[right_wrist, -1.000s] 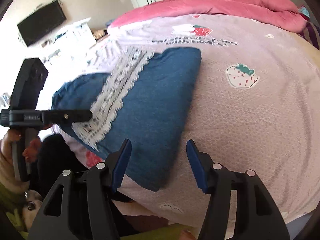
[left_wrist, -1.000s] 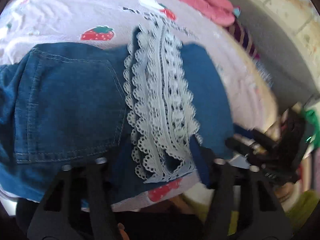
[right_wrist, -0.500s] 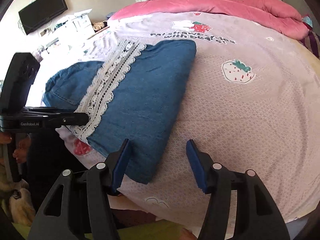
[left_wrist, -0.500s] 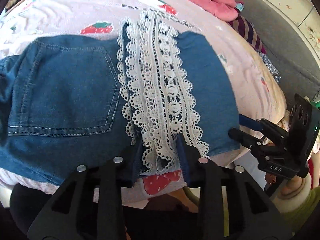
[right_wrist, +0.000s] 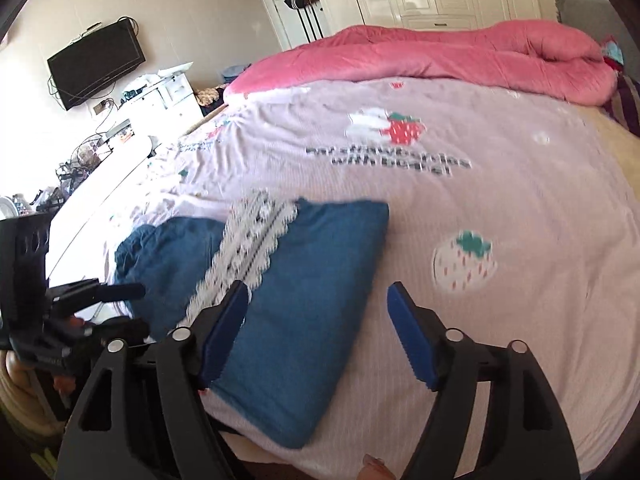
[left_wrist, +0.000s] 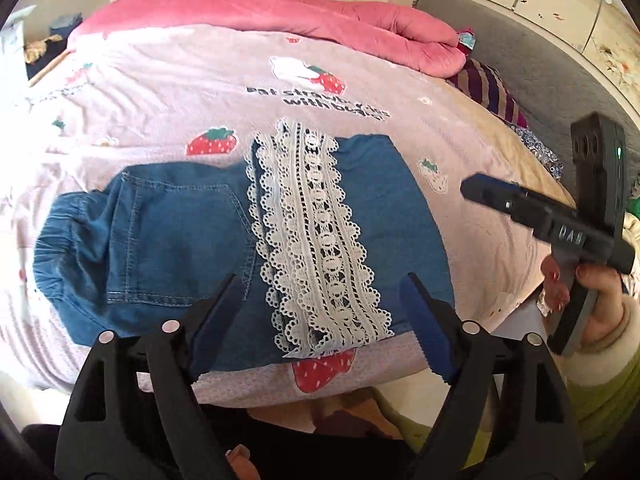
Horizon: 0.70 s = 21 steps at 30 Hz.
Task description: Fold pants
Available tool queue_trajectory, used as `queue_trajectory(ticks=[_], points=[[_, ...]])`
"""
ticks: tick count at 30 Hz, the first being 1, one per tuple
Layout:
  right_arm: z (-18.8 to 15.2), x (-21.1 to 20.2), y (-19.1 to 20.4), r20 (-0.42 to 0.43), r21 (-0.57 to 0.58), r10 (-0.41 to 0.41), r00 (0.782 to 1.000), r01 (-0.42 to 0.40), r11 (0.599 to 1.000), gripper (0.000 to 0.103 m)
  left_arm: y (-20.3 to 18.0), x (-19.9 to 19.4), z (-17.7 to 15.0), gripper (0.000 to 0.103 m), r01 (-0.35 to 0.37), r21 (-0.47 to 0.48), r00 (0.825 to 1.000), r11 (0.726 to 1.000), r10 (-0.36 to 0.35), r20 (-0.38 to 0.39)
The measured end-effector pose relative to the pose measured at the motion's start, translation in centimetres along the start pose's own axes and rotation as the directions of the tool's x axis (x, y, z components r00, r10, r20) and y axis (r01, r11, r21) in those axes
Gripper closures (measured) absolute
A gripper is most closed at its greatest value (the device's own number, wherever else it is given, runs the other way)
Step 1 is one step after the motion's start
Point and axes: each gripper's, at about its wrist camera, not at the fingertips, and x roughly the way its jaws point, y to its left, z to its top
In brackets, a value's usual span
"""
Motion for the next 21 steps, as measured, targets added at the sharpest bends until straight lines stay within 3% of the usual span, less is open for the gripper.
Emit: queue_trajectory(ticks=[3, 8, 18, 20, 21], points=[[1.3, 0.2, 0.5, 0.009, -0.023, 0.006, 1.000, -0.006, 1.000, 0.017, 0.0, -0.3, 0.0, 0.022, -0.006, 0.002, 1.000, 1.000, 0.006, 0.006], [3.0, 1.5, 1.6, -0.004, -0.038, 0.054, 0.999, -0.054, 0.998, 0.017, -0.4, -0.5, -0.1, 0.016, -0.025, 0.015, 1.000, 1.000, 0.024, 0.016], [4.8, 7.4, 4.5, -0.137, -0.077, 0.148, 0.979, -0.160, 0.984, 0.017, -1.5, -0.5, -1.5, 0.016, 0.018, 0.031, 1.000, 0.999, -0.019, 0.007], [5.0, 8.9, 5.2, -0.167, -0.098, 0.151, 0.974, -0.169, 0.981, 0.019, -2.0, -0.3, -1.8, 0.016, 0.036, 0.035, 0.999, 0.999, -0.036, 0.009], [5.1, 9.3, 5.5, -0.178, -0.106, 0.153, 0.972, -0.174, 0.979, 0.027, -2.2, -0.1, -1.9, 0.016, 0.041, 0.041, 0.999, 0.998, -0.041, 0.008]])
